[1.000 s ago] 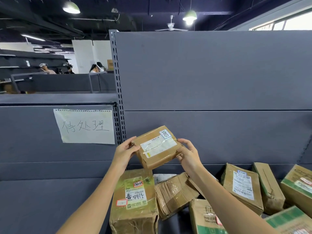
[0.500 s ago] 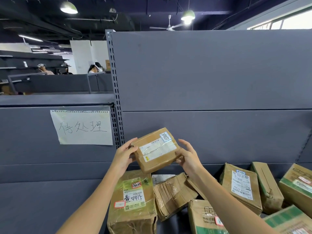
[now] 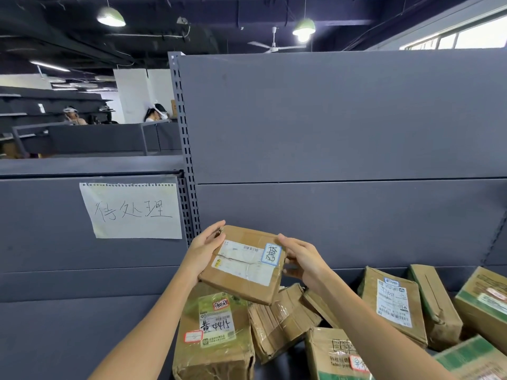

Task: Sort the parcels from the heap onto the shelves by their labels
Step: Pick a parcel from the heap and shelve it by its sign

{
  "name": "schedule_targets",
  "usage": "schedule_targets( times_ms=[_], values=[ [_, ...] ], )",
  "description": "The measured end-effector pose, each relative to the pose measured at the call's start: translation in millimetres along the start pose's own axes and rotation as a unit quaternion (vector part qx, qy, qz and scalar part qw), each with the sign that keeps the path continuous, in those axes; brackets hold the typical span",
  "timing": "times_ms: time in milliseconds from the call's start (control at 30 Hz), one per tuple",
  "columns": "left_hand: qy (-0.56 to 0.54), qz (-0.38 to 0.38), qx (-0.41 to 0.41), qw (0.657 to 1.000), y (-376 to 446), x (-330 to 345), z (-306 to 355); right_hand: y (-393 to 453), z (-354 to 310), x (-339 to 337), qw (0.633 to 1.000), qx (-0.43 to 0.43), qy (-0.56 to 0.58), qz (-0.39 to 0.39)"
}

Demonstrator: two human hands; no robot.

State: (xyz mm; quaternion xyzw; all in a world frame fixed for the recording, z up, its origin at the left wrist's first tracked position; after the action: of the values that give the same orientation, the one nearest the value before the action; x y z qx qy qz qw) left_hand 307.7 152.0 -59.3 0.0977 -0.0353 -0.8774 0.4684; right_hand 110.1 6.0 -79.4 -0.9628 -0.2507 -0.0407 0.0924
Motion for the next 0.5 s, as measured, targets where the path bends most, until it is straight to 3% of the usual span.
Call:
schedule_targets(
  times_ms=[267, 400, 500],
  values=[
    [-0.185, 0.093, -0.116, 0.971, 3, -10, -2, 4, -3, 3, 0.995, 0.005, 0.094, -0.027],
    [-0.285, 0.073, -0.139, 0.946, -7, 0, 3, 2, -4, 4, 0.989, 0.014, 0.144, -0.030],
    [-0.251, 0.027, -0.098, 0.963, -12, 8, 7, 0, -4, 5, 0.980, 0.029, 0.192, -0.034]
  ],
)
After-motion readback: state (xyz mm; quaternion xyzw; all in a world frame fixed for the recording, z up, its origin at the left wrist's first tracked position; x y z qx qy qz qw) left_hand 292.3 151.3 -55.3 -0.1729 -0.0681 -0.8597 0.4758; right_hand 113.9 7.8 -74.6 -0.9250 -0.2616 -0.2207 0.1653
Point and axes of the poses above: each hand's wrist, its own y-axis towards the middle knuckle, its own x-axis out of the palm, z = x × y, the point moved 7 cm from there along y, towards the middle knuckle, and after that the axes turned 15 degrees about z, right-handed, at the moved point
